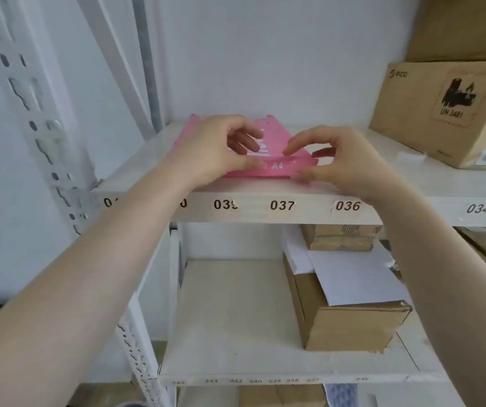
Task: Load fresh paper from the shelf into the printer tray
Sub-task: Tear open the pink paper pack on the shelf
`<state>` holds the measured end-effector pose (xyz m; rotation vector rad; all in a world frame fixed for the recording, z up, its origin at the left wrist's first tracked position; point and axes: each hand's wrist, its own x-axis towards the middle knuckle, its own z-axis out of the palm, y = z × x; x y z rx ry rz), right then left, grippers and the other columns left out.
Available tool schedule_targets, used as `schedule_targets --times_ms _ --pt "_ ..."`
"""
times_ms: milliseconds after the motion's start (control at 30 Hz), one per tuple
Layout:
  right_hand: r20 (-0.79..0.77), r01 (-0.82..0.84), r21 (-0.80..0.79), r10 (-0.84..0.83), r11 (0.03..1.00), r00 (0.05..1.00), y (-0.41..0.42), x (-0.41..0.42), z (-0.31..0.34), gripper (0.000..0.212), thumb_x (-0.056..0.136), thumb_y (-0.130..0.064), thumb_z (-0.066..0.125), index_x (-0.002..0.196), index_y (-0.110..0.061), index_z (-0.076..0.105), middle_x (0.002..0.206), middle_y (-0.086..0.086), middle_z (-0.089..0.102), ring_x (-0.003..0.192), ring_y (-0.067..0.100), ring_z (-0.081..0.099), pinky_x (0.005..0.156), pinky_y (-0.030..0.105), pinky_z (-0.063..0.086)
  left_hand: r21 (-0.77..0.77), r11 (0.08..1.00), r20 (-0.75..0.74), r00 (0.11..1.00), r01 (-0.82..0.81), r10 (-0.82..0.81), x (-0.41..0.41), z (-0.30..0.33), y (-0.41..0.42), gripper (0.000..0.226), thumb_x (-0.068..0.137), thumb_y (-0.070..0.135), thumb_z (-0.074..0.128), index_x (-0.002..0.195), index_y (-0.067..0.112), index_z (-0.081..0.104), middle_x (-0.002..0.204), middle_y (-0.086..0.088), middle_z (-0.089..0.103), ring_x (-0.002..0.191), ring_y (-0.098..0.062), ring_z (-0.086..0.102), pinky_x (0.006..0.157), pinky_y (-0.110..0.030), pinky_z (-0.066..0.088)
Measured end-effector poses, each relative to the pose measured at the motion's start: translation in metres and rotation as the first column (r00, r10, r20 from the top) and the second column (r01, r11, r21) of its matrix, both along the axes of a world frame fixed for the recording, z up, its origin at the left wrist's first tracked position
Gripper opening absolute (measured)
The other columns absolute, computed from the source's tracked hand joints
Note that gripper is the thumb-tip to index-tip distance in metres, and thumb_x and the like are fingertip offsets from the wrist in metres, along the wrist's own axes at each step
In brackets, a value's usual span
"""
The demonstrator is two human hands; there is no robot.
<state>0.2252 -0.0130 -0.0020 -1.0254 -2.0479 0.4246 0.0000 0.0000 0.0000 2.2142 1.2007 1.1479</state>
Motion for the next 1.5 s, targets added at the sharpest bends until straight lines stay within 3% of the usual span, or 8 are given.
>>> schedule_targets --times_ms 267,500,700,900,1200,1300,1400,1500 --pt "0.039 -0.005 0.002 0.005 1.0 0.999 0.013 0.008 -0.004 0.04 0.066 -0.006 0.08 0.1 -0.023 0.069 0.111 -0.001 0.068 0.109 0.008 0.059 0.091 0.025 0.049 -0.065 0.995 0.035 0.997 -0.072 0.075 0.008 -0.006 0.018 0.027 0.064 0.022 0.086 0.085 0.017 0.07 0.066 0.009 0.069 0.063 -0.003 0.061 0.073 -0.025 0.048" --pt "0.007 0.061 0.049 -0.061 0.997 0.998 0.021 0.005 -0.007 0.021 0.066 -0.004 0.078 0.082 -0.015 0.068 0.087 0.003 0.07 0.083 0.014 0.064 0.08 0.027 0.053 -0.125 0.992 0.107 0.993 -0.034 0.047 0.008 -0.006 0.019 0.026 0.068 0.017 0.083 0.088 0.009 0.069 0.064 0.006 0.065 0.055 0.002 0.055 0.06 -0.009 0.042" --pt "-0.052 0.058 0.017 -0.057 0.998 0.997 0.023 0.003 -0.006 0.014 0.068 -0.006 0.079 0.078 -0.006 0.07 0.072 -0.002 0.069 0.059 0.001 0.06 0.068 0.019 0.05 0.164 0.985 -0.2 0.98 0.05 -0.016 0.017 -0.007 0.012 0.009 0.08 0.024 0.072 0.087 0.024 0.067 0.09 0.012 0.062 0.079 0.003 0.054 0.068 -0.008 0.038" --pt "-0.116 0.031 -0.023 -0.033 0.999 0.993 0.021 0.004 -0.006 0.015 0.07 -0.003 0.078 0.081 -0.003 0.069 0.074 0.005 0.069 0.063 0.011 0.063 0.069 0.026 0.054 0.235 0.97 -0.341 0.94 0.062 0.022 0.039 -0.005 0.009 0.033 0.066 0.046 0.078 0.084 0.025 0.061 0.081 0.019 0.055 0.083 -0.01 0.055 0.075 -0.039 0.049" --pt "-0.02 -0.002 -0.077 0.001 0.997 1.0 0.014 0.008 -0.006 0.025 0.066 -0.002 0.081 0.088 -0.005 0.068 0.089 0.011 0.069 0.059 -0.005 0.057 0.062 0.016 0.048 0.239 0.968 -0.251 0.968 0.077 -0.014 0.039 -0.009 0.022 0.018 0.074 0.038 0.074 0.081 0.022 0.07 0.076 0.016 0.057 0.071 -0.01 0.055 0.068 -0.035 0.047" --pt "-0.066 0.051 -0.057 -0.054 0.997 0.996 0.018 0.005 -0.006 0.017 0.068 -0.005 0.08 0.082 -0.005 0.071 0.079 0.009 0.07 0.064 0.005 0.059 0.072 0.033 0.053 0.208 0.973 -0.228 0.972 0.097 -0.048 0.038 -0.008 0.024 0.016 0.075 0.035 0.075 0.08 0.021 0.072 0.077 0.015 0.061 0.069 -0.005 0.053 0.065 -0.026 0.042" --pt "-0.098 0.065 -0.07 -0.072 0.995 0.993 0.019 0.006 -0.006 0.013 0.069 -0.01 0.08 0.078 -0.005 0.073 0.073 0.006 0.071 0.065 0.009 0.061 0.075 0.033 0.052 0.142 0.985 -0.174 0.982 0.101 -0.076 0.038 -0.007 0.023 0.015 0.072 0.034 0.078 0.079 0.022 0.072 0.078 0.012 0.066 0.065 -0.001 0.051 0.062 -0.017 0.038" --pt "-0.107 0.061 -0.09 -0.071 0.994 0.992 0.018 0.011 -0.008 0.017 0.068 -0.012 0.082 0.082 -0.004 0.074 0.081 0.013 0.074 0.072 0.015 0.066 0.082 0.039 0.055 0.097 0.991 -0.185 0.98 0.093 -0.074 0.04 -0.008 0.023 0.022 0.066 0.039 0.082 0.077 0.026 0.069 0.079 0.01 0.066 0.068 -0.005 0.051 0.068 -0.027 0.044"
